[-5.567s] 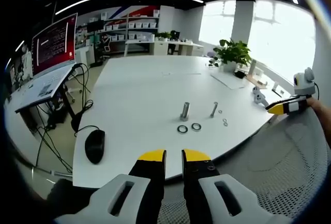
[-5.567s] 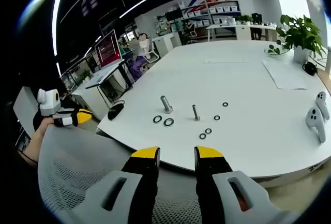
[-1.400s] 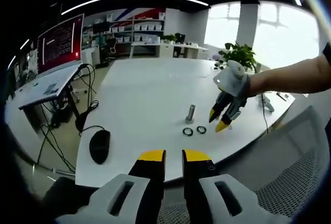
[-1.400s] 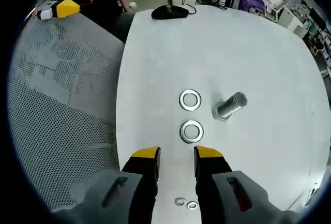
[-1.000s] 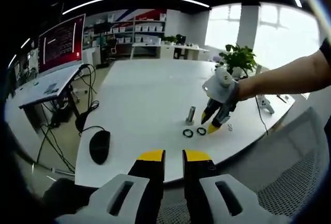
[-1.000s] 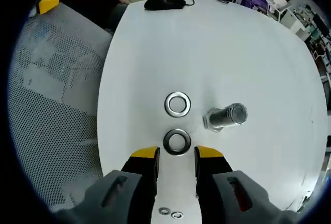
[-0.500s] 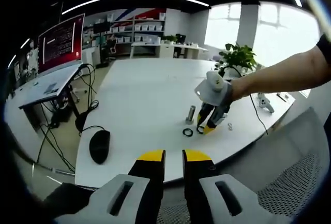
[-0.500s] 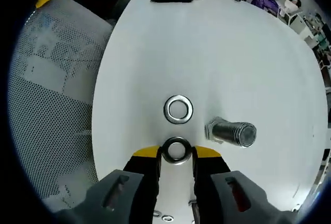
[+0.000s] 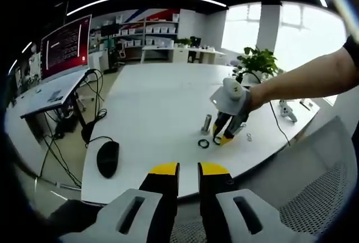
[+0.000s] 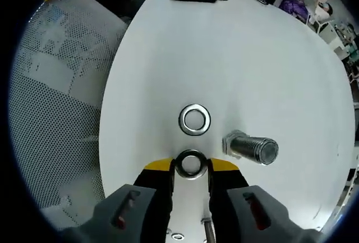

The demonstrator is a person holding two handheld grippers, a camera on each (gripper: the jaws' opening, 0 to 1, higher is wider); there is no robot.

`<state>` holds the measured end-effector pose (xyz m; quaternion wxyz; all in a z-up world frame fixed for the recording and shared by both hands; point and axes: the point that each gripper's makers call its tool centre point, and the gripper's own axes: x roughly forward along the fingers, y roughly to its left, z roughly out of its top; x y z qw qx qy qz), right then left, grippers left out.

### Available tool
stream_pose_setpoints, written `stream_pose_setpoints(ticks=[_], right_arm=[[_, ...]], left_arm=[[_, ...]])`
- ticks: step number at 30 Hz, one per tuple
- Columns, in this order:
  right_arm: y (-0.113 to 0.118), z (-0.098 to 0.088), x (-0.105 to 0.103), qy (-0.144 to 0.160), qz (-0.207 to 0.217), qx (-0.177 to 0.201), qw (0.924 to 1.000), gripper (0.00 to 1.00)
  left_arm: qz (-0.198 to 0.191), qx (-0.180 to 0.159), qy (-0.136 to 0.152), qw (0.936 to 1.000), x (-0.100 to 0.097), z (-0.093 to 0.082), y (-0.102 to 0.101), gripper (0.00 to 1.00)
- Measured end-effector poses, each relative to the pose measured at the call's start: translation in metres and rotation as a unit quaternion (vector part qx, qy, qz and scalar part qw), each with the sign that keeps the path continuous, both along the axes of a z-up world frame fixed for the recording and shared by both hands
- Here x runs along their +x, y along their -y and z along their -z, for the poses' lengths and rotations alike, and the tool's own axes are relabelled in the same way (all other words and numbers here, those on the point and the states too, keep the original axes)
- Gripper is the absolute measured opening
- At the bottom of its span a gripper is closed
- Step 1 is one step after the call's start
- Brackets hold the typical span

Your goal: Place the washer onto the threaded stud by aligning its center hole with the stud, sliding it down to the base, and recovering from edge contact or off-axis alignment until the washer reaches the visible bottom stop.

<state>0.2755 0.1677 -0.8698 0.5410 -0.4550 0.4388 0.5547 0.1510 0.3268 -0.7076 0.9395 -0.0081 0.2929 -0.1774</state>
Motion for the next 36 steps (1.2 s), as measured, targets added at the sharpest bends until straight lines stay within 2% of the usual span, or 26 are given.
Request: stream_pose_setpoints(ticks=[6, 14, 15, 16, 17, 18, 21, 23, 24, 31, 36], right_arm=[[0.000, 0.001, 0.001, 0.003, -0.003, -0.014, 0.9999, 0.24], [-0.001, 0.000, 0.004, 0.006, 0.010, -0.007, 0.9999, 0.22], [-0.001, 0.000, 0.004, 0.004, 0.014, -0.005, 0.9999, 0.16], [-0.004, -0.003, 0.001, -0.009, 0.007, 0.007, 0.9999, 0.04], [0.001, -0.007, 0.009, 0.007, 0.045, 0.001, 0.9990, 0.02], [-0.004, -0.008, 0.011, 0.006, 0.019, 0.010, 0.9997, 0.02], [0.003, -0.013, 0.012, 0.013, 0.007, 0.005, 0.9999, 0.02], [0.005, -0.016, 0.011, -0.008, 0.037, 0.013, 0.9992, 0.03], [0.007, -0.018, 0.013, -0.010, 0.038, 0.015, 0.9991, 0.03], [0.022, -0.031, 0.013, -0.008, 0.042, 0.025, 0.9988, 0.03], [0.024, -0.045, 0.008, -0.010, 0.052, 0.049, 0.9974, 0.04]], left_arm=[[0.000, 0.000, 0.000, 1.0000, 0.000, 0.000, 0.000, 0.10], [0.000, 0.000, -0.001, 1.0000, 0.000, 0.000, 0.000, 0.10], [0.000, 0.000, -0.001, 1.0000, 0.000, 0.000, 0.000, 0.10], [0.000, 0.000, -0.001, 1.0000, 0.000, 0.000, 0.000, 0.10], [0.000, 0.000, -0.001, 1.0000, 0.000, 0.000, 0.000, 0.10], [0.000, 0.000, 0.000, 1.0000, 0.000, 0.000, 0.000, 0.10], [-0.001, 0.000, 0.000, 1.0000, 0.000, 0.000, 0.000, 0.10], [-0.001, 0.000, 0.000, 1.0000, 0.000, 0.000, 0.000, 0.10], [-0.001, 0.000, 0.000, 1.0000, 0.000, 0.000, 0.000, 0.10], [-0.001, 0.000, -0.001, 1.0000, 0.000, 0.000, -0.001, 0.10], [-0.002, 0.000, -0.001, 1.0000, 0.001, 0.000, 0.000, 0.10]])
